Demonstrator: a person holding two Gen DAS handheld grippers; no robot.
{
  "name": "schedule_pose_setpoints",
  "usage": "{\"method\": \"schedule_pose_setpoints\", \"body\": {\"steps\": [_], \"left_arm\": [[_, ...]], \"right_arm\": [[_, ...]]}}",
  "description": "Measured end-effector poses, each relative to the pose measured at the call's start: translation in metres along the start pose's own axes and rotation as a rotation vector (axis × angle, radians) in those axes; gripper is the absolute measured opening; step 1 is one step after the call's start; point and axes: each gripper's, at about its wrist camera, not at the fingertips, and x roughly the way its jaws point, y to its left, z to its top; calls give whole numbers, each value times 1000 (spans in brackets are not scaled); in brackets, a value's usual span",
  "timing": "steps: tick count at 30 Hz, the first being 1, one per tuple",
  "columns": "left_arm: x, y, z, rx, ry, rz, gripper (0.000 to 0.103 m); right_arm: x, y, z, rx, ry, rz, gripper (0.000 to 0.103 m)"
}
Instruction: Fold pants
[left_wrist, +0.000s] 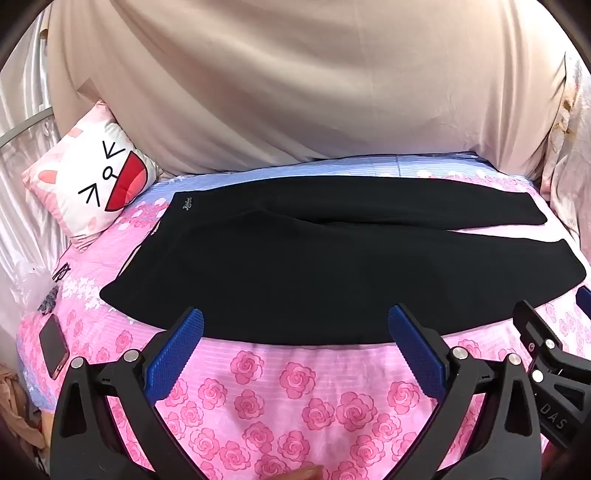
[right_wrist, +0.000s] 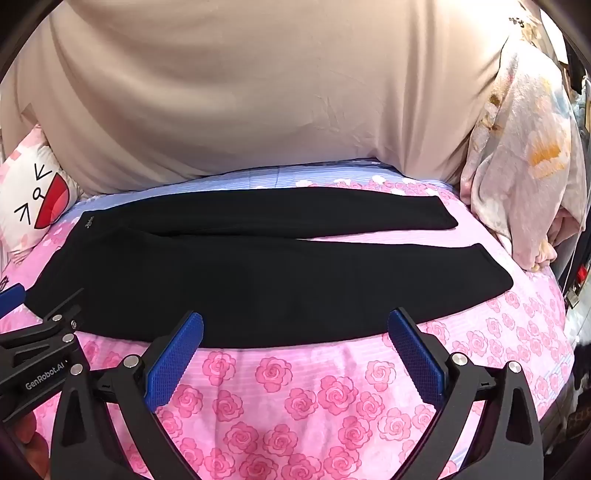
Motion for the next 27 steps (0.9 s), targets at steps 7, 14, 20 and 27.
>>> {"method": "schedule_pose_setpoints", "body": {"steps": [7, 14, 20, 27], "left_arm": [[-1, 1, -2, -6, 3, 4, 98], [0, -10, 0, 3, 13, 9, 98], [2, -4, -4, 4, 12, 2, 98], [5, -4, -3, 13, 18, -5, 98]], "right_arm": [[-1, -2, -1, 8, -1, 5, 98], [3, 4, 2, 4, 2, 3, 98], [1, 1, -3, 13, 1, 7, 98], [9, 0, -5, 13, 11, 13, 98]]}}
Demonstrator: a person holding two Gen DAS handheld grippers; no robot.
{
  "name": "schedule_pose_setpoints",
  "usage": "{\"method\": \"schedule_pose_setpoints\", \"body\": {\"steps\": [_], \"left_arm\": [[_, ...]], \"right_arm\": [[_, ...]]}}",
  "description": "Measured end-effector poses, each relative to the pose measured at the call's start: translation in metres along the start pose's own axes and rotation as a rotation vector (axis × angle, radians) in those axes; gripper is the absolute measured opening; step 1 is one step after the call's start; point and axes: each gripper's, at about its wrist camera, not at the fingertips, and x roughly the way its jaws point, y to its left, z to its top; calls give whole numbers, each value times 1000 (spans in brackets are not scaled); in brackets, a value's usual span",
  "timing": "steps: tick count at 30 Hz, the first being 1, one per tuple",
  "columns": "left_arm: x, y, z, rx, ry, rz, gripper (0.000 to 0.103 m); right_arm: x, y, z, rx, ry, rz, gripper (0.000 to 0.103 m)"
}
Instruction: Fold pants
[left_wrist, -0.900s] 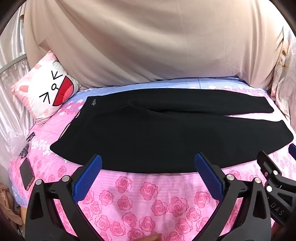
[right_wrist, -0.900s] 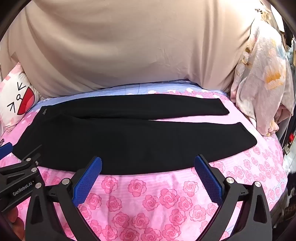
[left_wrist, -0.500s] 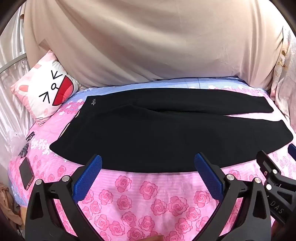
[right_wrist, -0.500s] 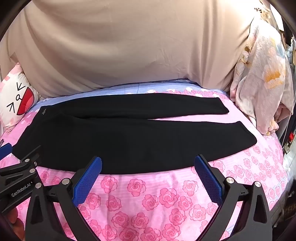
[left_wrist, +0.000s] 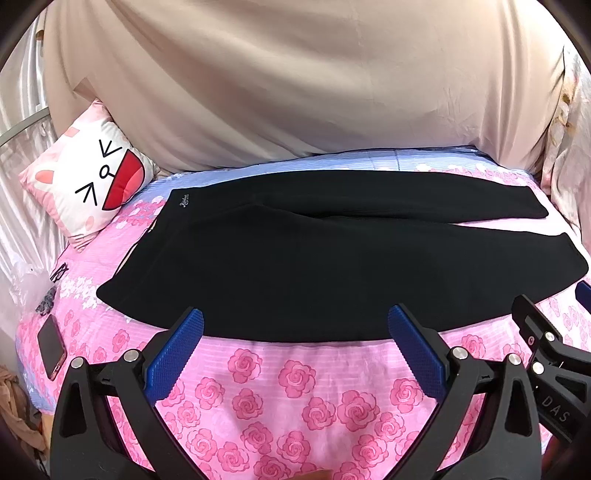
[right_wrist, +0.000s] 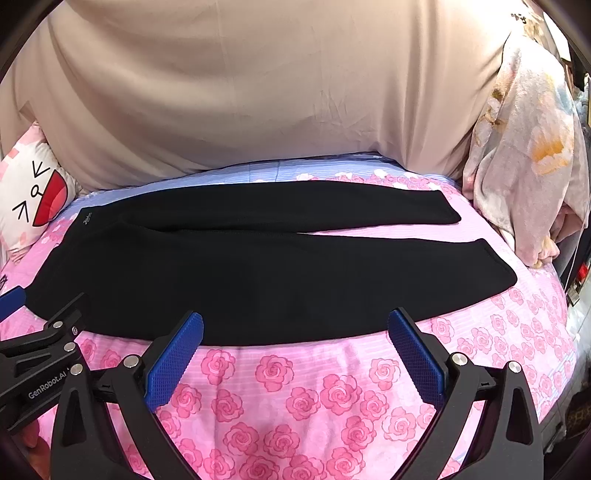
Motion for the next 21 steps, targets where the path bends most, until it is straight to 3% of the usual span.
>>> {"method": "schedule_pose_setpoints", "body": {"steps": [21], "left_arm": [[8, -7, -3, 23, 17, -3, 98]], "right_arm": [[5, -4, 0, 9, 14, 5, 98]]}}
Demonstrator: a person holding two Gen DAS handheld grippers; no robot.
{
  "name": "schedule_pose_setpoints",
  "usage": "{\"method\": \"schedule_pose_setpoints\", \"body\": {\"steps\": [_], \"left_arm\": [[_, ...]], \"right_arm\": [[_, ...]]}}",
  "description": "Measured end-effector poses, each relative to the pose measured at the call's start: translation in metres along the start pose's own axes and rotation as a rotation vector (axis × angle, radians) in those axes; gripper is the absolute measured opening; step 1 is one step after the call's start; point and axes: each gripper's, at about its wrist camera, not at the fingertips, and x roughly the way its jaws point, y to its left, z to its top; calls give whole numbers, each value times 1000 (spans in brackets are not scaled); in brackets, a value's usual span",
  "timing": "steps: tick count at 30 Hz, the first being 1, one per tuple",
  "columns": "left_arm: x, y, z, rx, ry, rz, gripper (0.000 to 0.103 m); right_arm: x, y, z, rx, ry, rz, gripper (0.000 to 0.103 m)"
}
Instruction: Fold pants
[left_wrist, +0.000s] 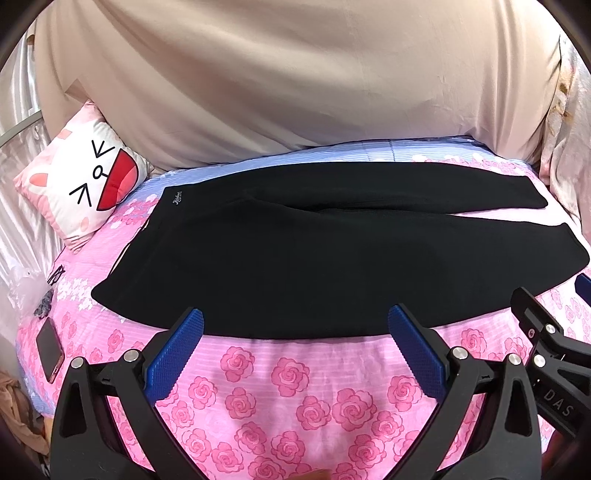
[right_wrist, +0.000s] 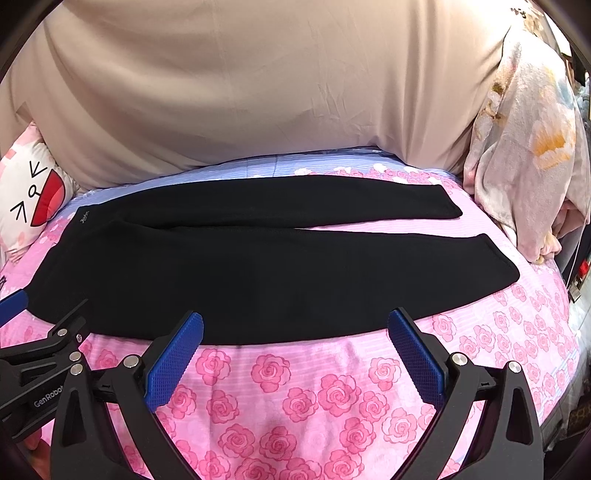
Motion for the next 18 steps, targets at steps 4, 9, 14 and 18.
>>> {"method": "schedule_pose_setpoints", "body": {"steps": [4, 9, 14, 18], "left_arm": [[2, -1, 1, 0, 3, 1, 98], [3, -1, 1, -1, 5, 4, 98], [3, -1, 2, 2, 2, 7, 98], [3, 0, 2, 0, -1, 10, 98]], "right_arm": [[0, 1, -1, -4, 0, -1, 98], [2, 1, -1, -6, 5, 1, 98], [3, 3, 0, -12, 6, 3, 98], [5, 4, 2, -5, 10, 9, 98]]}}
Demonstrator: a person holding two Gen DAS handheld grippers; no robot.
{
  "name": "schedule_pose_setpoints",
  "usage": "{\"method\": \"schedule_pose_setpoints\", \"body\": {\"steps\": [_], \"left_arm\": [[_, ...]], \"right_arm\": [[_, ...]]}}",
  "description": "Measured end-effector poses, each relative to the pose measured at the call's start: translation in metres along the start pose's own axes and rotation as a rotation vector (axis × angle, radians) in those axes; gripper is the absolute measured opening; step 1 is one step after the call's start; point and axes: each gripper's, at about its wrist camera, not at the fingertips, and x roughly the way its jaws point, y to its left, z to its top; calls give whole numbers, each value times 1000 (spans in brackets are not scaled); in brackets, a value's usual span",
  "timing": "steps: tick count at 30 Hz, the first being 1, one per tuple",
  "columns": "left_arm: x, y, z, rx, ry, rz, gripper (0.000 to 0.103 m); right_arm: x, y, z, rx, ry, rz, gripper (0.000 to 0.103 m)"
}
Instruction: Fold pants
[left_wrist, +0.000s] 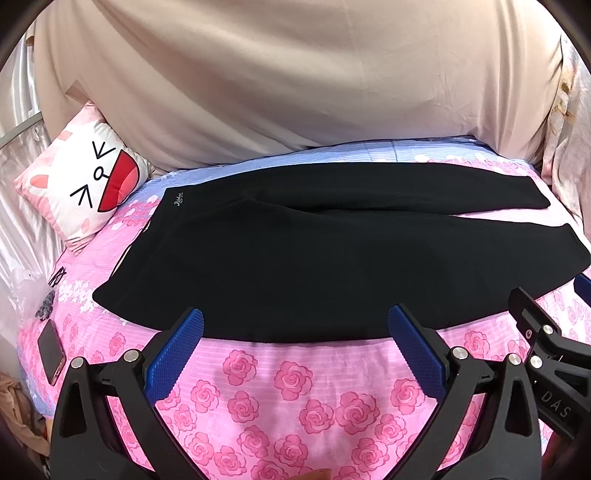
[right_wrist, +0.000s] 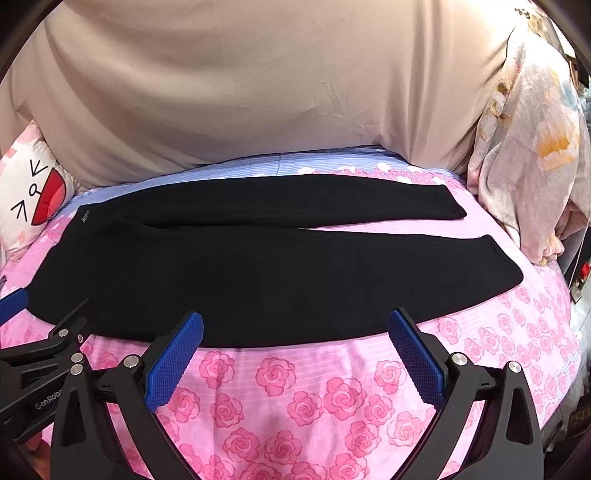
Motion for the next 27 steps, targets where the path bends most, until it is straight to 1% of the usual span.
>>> {"method": "schedule_pose_setpoints", "body": {"steps": [8, 16, 27], "left_arm": [[5, 6, -3, -8, 15, 4, 98], [5, 7, -4, -1, 8, 6, 98], [8, 4, 2, -2, 19, 11, 98]], "right_arm": [[2, 4, -3, -14, 11, -5, 98], [2, 4, -3, -16, 9, -4, 98], [6, 5, 3, -18, 13, -5, 98]]}}
